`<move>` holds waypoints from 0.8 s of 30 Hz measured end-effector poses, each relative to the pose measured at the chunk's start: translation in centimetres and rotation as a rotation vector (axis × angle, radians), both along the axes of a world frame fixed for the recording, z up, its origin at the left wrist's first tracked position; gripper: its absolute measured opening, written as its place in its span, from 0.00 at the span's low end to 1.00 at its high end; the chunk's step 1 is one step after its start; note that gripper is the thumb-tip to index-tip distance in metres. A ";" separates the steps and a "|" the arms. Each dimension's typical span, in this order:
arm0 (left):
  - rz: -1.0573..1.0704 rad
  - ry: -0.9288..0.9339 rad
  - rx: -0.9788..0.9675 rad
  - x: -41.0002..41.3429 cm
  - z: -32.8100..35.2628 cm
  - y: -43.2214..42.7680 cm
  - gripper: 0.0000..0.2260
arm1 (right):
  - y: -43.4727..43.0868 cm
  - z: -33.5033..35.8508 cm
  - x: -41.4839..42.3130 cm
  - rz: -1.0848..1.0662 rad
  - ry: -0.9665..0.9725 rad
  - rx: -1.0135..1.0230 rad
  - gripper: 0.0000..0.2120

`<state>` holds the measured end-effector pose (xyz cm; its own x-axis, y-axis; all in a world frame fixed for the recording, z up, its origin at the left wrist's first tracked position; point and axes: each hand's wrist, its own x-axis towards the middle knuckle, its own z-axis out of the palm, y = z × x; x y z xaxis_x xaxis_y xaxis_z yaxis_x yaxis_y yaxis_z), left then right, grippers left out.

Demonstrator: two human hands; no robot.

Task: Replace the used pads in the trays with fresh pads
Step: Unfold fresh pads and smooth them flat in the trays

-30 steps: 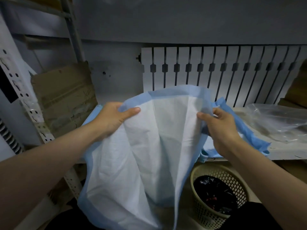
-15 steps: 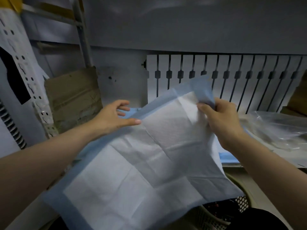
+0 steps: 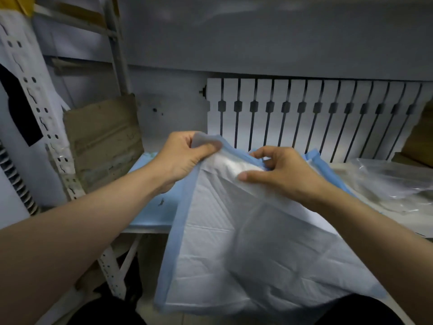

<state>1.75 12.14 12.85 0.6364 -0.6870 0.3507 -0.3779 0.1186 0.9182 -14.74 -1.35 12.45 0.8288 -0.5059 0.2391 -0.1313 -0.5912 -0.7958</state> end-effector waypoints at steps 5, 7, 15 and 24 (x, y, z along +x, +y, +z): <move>0.202 0.059 -0.099 2.1 -0.4 1.1 0.02 | -1.8 -0.8 -1.6 -0.003 0.460 -0.204 0.15; 0.260 0.049 -0.111 3.1 -0.5 1.8 0.03 | -2.6 -1.5 -2.1 -0.030 0.581 -0.248 0.14; 0.492 -0.042 -0.191 4.8 0.1 4.5 0.05 | -3.9 -0.1 -3.4 -0.199 0.601 -0.341 0.08; 0.436 -0.047 -0.011 4.7 5.8 8.0 0.14 | -3.0 7.7 -4.3 -0.456 -0.032 -0.234 0.18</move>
